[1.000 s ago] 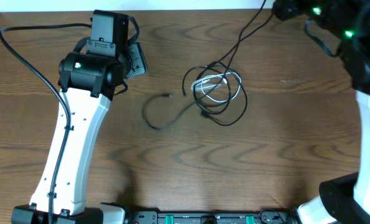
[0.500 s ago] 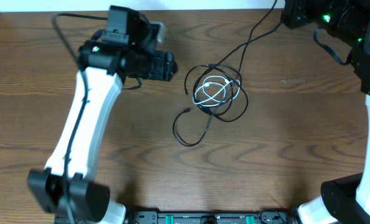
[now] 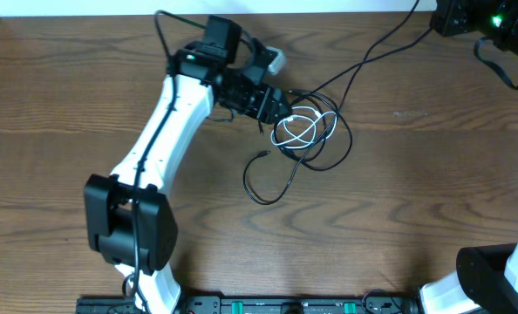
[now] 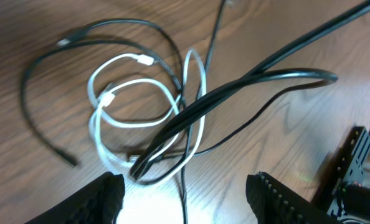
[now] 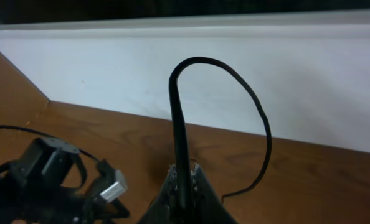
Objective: Untangle cables
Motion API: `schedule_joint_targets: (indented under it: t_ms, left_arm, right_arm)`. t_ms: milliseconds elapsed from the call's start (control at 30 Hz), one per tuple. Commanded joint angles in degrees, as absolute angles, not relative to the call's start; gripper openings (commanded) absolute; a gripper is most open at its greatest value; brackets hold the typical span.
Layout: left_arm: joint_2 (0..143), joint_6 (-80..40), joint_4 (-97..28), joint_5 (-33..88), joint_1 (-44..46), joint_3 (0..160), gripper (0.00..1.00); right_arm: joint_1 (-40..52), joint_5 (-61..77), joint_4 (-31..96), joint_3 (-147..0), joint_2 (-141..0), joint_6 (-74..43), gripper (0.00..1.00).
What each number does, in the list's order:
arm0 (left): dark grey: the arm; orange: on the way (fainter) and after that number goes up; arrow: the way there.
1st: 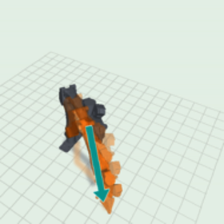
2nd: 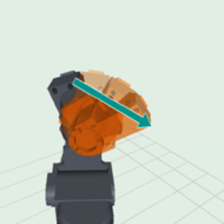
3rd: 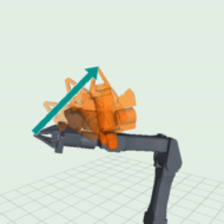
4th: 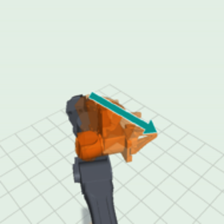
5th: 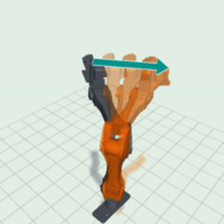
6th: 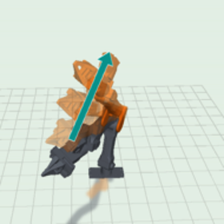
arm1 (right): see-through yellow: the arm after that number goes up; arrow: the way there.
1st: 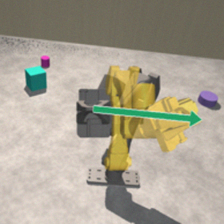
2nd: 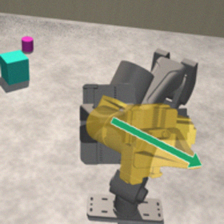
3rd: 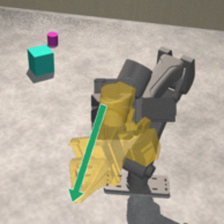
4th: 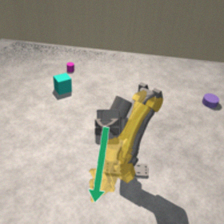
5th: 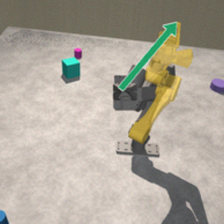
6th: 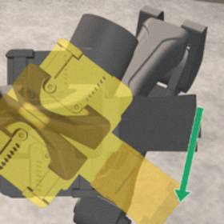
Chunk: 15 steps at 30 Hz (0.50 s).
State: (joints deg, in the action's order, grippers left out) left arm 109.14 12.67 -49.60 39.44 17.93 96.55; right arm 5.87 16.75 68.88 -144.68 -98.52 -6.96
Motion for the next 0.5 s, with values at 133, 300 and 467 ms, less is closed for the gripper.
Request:
schedule_joint_targets:
  t_ms: [133, 300, 467]
  left_arm:
    - [114.8, 14.9, -45.7, 41.1, 19.4, 96.8, 0.67]
    - [118.5, 14.3, -41.9, 40.7, 19.5, 96.8, 0.67]
    - [120.9, 14.0, -39.9, 39.6, 19.4, 96.8, 0.40]
  right_arm:
    - [5.4, 17.5, 70.3, -145.0, -98.6, -6.7, 0.01]
    - [5.3, 17.6, 71.5, -145.0, -98.6, -6.7, 0.01]
    - [5.3, 17.5, 72.8, -145.0, -98.6, -6.5, 0.01]
